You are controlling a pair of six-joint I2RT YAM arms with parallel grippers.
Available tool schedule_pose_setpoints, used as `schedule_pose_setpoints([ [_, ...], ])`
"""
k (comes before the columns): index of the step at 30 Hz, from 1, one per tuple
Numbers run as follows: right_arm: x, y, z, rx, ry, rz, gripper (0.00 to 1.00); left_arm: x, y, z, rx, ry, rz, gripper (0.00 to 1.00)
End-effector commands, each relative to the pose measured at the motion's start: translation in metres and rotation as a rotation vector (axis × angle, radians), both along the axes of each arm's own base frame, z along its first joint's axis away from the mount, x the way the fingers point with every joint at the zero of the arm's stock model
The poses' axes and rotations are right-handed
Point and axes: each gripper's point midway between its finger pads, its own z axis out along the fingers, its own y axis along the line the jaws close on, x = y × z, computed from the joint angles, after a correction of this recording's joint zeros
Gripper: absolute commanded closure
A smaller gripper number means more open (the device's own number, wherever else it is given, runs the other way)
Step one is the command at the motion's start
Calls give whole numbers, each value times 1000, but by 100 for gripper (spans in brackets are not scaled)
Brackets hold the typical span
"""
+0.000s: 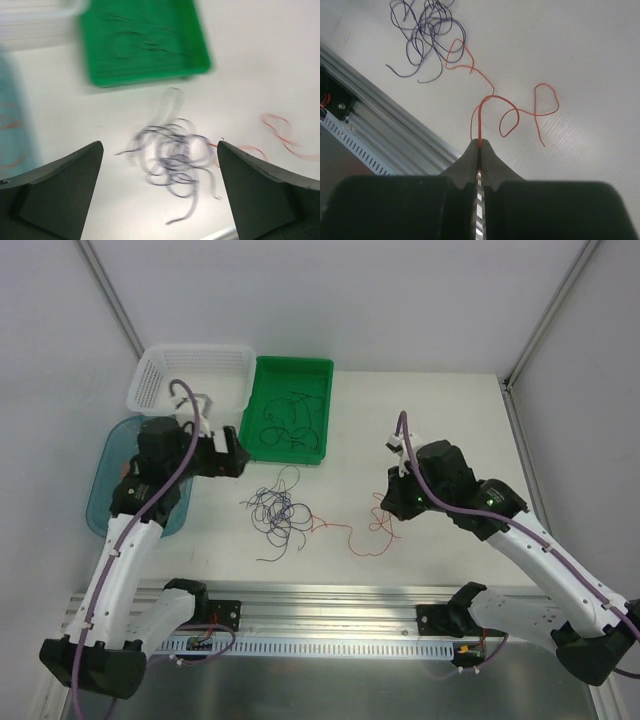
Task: Untangle the cables
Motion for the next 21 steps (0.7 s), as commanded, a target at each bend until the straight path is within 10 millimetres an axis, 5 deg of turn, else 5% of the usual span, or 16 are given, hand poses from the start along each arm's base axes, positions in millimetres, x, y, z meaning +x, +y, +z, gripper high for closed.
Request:
schedule_pose_setpoints([
  [1,13,-1,56,43,-137,-6,99,-34,-87,-41,-130,157,-294,1],
  [6,20,-18,111,40,-276,-52,99,-46,-135,-99,-70,284,-355,1],
  [11,20,-39,157,41,-391,-102,99,-29,-136,-166,3,421,-229,9],
  [18,14,-55,187,61,-476,-135,99,-14,-124,-230,138,560,-117,49],
  [21,14,-78,204,24,-552,-195,99,-15,-123,-247,169,608,-112,65],
])
